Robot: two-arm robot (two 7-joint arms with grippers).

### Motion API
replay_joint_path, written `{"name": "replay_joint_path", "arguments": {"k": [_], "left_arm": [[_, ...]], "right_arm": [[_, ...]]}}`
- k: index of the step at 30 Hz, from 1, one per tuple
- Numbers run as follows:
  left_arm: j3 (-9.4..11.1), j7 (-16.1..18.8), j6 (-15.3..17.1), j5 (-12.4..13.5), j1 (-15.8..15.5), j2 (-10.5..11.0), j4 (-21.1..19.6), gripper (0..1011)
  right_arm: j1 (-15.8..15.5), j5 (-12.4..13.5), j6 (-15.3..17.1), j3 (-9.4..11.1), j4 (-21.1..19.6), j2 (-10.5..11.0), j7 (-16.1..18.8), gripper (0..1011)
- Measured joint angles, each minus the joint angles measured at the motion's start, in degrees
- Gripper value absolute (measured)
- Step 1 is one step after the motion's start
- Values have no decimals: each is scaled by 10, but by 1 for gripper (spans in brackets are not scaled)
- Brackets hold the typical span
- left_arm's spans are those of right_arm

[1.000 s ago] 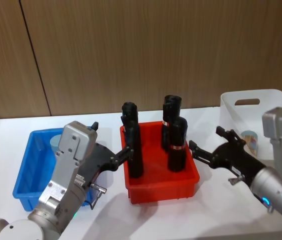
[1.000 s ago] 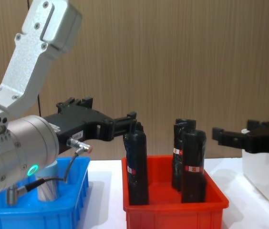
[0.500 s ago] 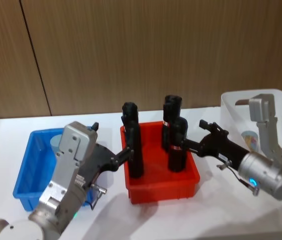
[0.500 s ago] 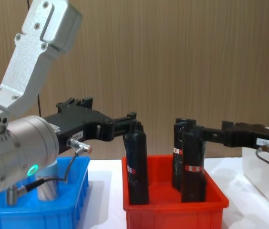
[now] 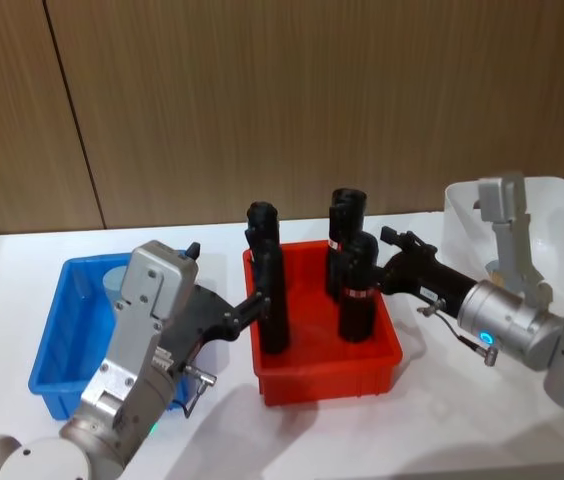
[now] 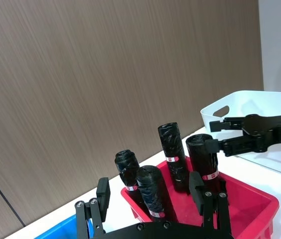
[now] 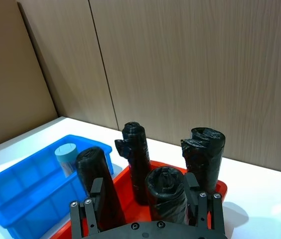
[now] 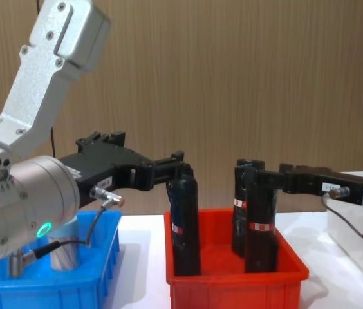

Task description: Pick the cotton swabs from the blue box and place them into the white box.

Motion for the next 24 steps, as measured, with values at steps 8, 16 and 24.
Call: {"name": "replay_joint_path", "arguments": {"k": [8, 16, 24], "left_arm": [[0, 0, 0, 0, 0, 0, 0, 1003], [0, 0, 0, 0, 0, 0, 0, 1003], [0, 0, 0, 0, 0, 0, 0, 1003]], "right_arm": [[42, -2, -23, -3, 75, -13, 14, 1002], [74, -3, -43, -6, 133, -23, 24, 1002], [99, -4, -64, -6, 180, -30, 31, 1002]]}}
